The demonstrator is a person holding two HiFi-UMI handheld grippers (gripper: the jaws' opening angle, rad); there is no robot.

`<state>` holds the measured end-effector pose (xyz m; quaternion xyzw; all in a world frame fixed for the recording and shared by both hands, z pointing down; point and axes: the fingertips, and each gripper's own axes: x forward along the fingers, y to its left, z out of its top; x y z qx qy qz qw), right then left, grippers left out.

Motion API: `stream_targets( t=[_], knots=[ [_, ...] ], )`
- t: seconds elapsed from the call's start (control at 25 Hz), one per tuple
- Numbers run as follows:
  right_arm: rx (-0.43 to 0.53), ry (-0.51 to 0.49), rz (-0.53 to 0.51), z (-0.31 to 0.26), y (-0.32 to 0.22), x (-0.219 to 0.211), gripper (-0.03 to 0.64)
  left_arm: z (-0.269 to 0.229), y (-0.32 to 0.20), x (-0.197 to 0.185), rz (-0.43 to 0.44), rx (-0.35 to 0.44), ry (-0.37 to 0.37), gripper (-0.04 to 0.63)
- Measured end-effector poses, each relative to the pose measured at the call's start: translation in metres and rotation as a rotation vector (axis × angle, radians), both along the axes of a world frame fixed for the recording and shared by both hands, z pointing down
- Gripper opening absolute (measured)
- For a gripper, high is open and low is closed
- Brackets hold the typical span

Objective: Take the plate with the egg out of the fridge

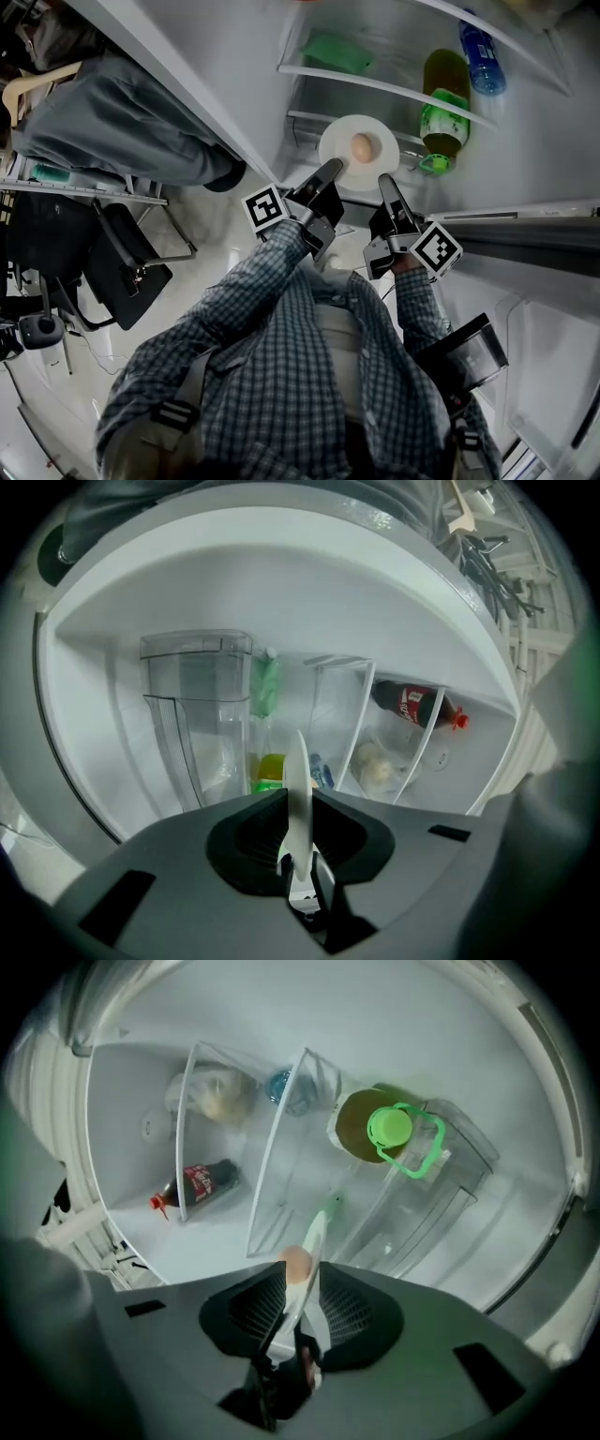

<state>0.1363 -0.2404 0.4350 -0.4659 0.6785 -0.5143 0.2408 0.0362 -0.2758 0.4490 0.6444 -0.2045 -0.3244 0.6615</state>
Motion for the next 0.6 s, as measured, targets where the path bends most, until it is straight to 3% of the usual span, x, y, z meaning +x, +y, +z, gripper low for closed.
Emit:
stream_targets(
  t=[0.12,0.48,0.6],
  knots=[
    [0.035,-0.066,-0.011,-0.005,0.001,-0.004,0.095,0.001,0.007,-0.004,-0.013,-0.006,0.011,0.064],
    [-0.037,-0.122,-0.043,0.007,0.019,-0.015,0.094,-0.008,0.032,-0.011,-0.022,0.021,-0.009,0.064],
    [-0.047,-0.154,-0.048,0.007,0.026,-0.015,0.052,-0.007,0.041,-0.011,-0.023,0.028,-0.022,0.064]
  ],
)
